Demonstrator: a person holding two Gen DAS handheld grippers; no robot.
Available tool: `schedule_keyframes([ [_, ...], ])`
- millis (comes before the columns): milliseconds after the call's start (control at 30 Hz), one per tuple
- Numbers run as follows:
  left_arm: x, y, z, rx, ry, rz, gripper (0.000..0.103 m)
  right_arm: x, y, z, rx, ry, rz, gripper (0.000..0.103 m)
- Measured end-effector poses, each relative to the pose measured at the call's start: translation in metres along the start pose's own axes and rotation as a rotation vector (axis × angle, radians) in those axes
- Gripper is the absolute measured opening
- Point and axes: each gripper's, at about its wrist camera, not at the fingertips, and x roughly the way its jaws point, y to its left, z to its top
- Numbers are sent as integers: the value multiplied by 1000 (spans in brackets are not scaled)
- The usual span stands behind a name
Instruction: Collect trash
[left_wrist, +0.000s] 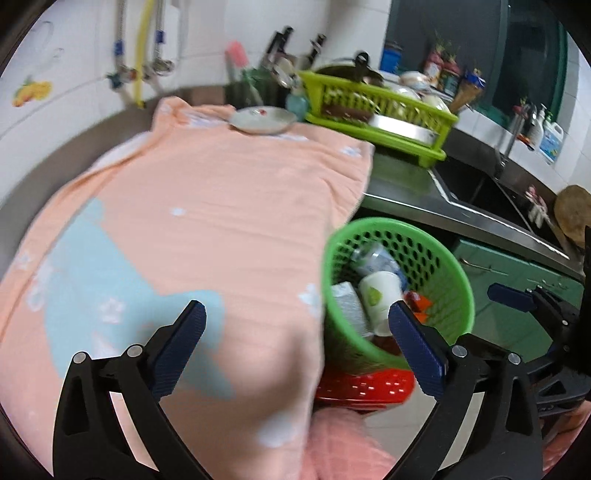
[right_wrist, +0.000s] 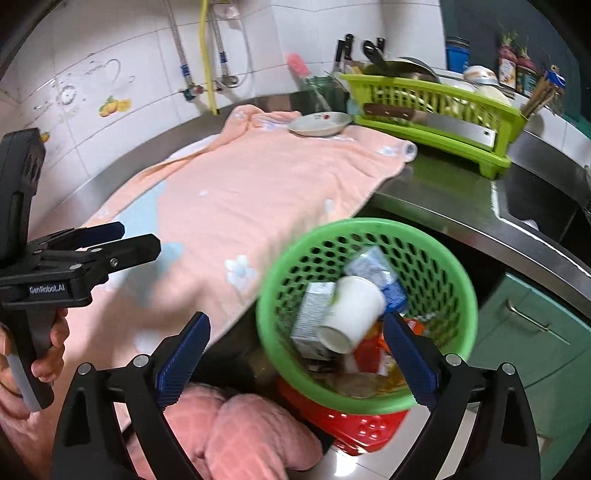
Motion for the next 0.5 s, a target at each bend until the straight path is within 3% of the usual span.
schedule_keyframes([
  [233, -44, 42, -14, -16, -86, 119, 98, 2, 33, 3, -18, -23, 28, 93],
  [500, -71, 65, -32, -39, -126, 168, 98, 2, 50, 1, -1, -22, 44, 93],
])
